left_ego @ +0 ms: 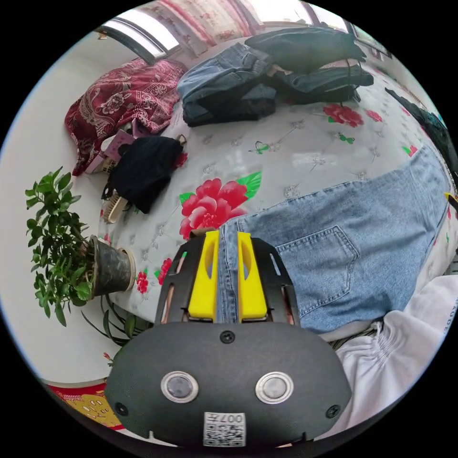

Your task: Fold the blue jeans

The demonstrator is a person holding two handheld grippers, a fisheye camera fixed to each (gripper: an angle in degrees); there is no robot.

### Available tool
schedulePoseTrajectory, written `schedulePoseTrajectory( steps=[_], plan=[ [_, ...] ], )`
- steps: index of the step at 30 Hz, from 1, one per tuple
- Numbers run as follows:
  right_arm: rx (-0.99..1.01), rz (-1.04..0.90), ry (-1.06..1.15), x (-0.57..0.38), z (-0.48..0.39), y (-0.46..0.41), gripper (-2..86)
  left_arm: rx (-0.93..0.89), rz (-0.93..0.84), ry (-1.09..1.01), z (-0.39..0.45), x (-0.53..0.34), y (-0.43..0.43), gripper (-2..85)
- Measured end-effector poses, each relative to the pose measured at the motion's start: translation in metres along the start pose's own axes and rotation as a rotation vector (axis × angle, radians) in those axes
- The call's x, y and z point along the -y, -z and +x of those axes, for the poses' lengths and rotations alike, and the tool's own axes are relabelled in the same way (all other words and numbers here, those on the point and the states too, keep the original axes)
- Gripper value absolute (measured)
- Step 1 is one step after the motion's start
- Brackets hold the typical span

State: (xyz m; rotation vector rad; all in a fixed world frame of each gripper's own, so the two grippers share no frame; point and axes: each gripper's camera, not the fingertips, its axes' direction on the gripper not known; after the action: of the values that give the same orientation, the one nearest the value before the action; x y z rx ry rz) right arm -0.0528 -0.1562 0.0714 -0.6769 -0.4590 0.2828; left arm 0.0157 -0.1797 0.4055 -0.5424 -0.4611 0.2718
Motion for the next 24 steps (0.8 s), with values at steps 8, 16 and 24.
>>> schedulePoseTrajectory(
  steps=[8, 16, 24],
  plan=[
    [-0.130, 0.175, -0.431, 0.002, 0.145, 0.031, 5.7, -0.009, -0.188, -0.141, 0.056, 0.033, -0.071, 2.5],
    [-0.049, 0.139, -0.308, 0.004, 0.153, 0.037, 0.4, 0.112, -0.239, -0.206, 0.078, 0.042, -0.101, -0.6],
    [-0.148, 0.000, -0.280, -0.022, 0.172, 0.029, 0.1, 0.055, 0.136, -0.136, 0.073, 0.027, -0.015, -0.9]
  ],
)
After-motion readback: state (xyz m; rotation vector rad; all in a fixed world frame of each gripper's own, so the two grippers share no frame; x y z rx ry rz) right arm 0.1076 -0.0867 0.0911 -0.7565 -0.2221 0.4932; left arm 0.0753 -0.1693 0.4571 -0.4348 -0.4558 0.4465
